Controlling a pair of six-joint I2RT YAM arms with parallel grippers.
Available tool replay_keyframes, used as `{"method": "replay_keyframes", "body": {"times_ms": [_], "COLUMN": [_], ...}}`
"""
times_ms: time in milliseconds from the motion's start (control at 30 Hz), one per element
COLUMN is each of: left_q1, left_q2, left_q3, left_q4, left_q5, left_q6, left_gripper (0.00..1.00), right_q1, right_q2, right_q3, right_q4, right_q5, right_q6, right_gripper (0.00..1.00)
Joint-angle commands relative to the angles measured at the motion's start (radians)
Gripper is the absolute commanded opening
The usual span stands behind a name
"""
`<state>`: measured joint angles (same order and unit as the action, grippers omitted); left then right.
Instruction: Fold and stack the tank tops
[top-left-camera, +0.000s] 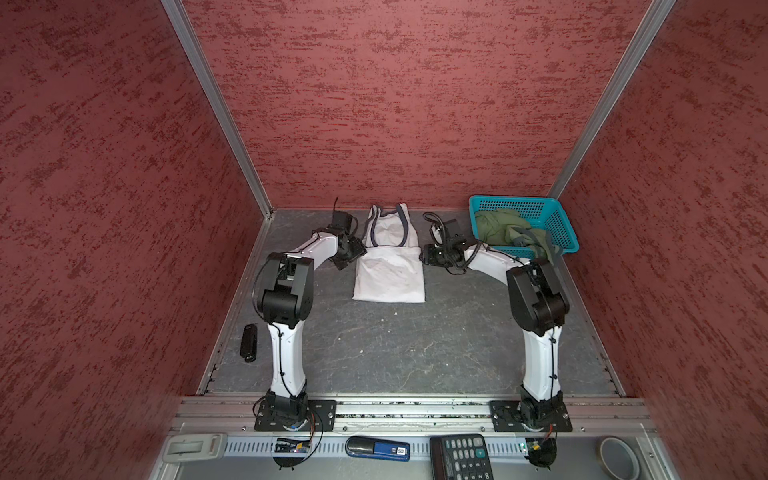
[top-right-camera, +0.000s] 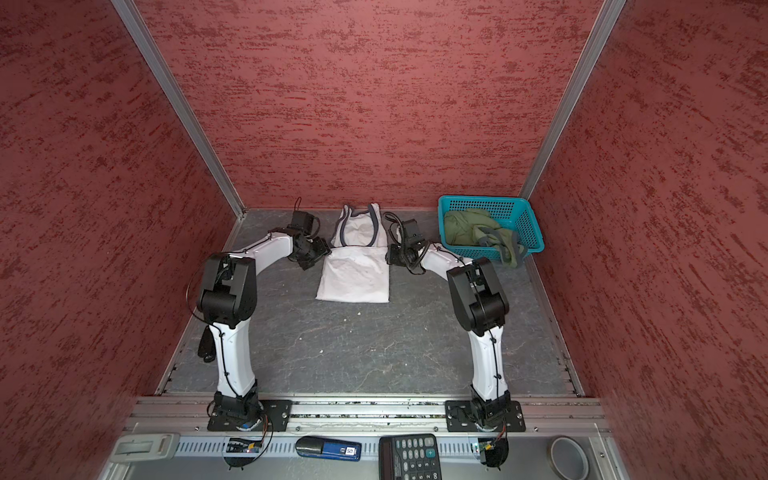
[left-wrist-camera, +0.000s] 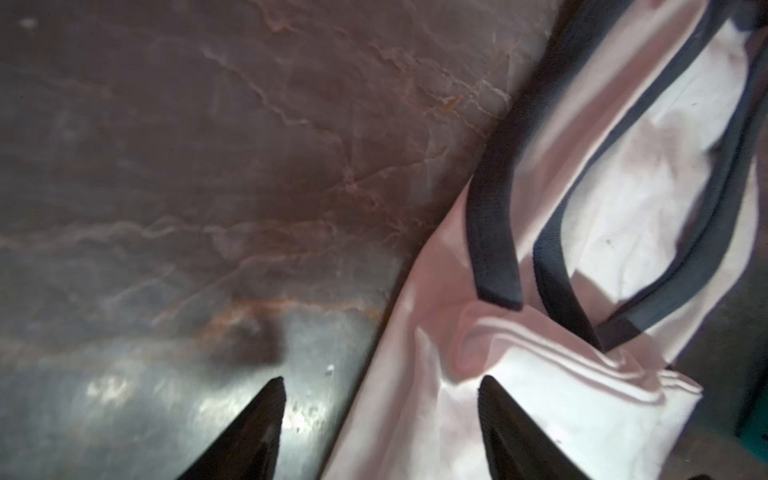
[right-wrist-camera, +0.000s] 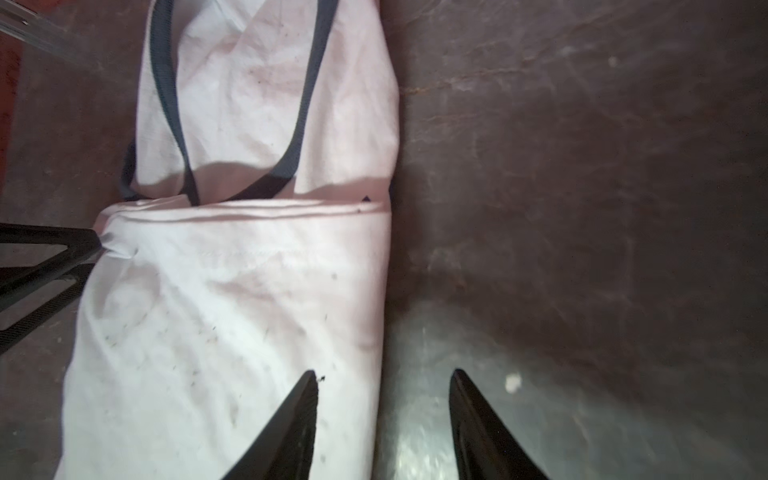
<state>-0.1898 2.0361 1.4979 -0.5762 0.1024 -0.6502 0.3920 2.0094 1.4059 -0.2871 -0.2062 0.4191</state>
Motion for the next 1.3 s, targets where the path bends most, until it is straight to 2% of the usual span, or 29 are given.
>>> {"method": "replay_keyframes", "body": {"times_ms": [0,200,367,533,667,967,1100,1267], "left_q1": [0.001,-0.003,-0.012,-0.019,-0.013,0.024,0.027,0.027], "left_q2": [-0.184,-0.427,-0.542,-0.563,-0.527,-0.428,-0.405,-0.395], "left_q3": [-0.104,-0.424,-0.602,-0.711,-0.755,-0.799,-0.805,-0.808], "left_q4": [-0.012,0.075,0.115,0.198,0.284,0.427,0.458,0.464], "left_q5": [0.003,0.14,0.221,0.286,0.336,0.336,0.347,0.352], "left_q6": [0.029,0.008,-0.013,-0.042,-0.079,-0.104,-0.11,-0.111], "left_gripper": [0.84,0.86,0.84,0.82,0.77,0.63,0.55,0.39], "right_q1": [0.007,0.01,0.048,0.109,0.125,0.125,0.125,0.125], "right_q2": [-0.153,-0.332,-0.405,-0.37,-0.319,-0.244,-0.219,-0.211], "right_q3": [-0.153,-0.486,-0.661,-0.722,-0.745,-0.717,-0.697,-0.675], "right_q4": [0.07,0.265,0.437,0.544,0.625,0.625,0.624,0.626], "right_q5": [-0.017,-0.151,-0.202,-0.204,-0.197,-0.127,-0.134,-0.145], "right_q6": [0.051,0.226,0.382,0.47,0.522,0.51,0.494,0.473], "right_gripper": [0.54,0.54,0.53,0.53,0.5,0.46,0.39,0.27]}}
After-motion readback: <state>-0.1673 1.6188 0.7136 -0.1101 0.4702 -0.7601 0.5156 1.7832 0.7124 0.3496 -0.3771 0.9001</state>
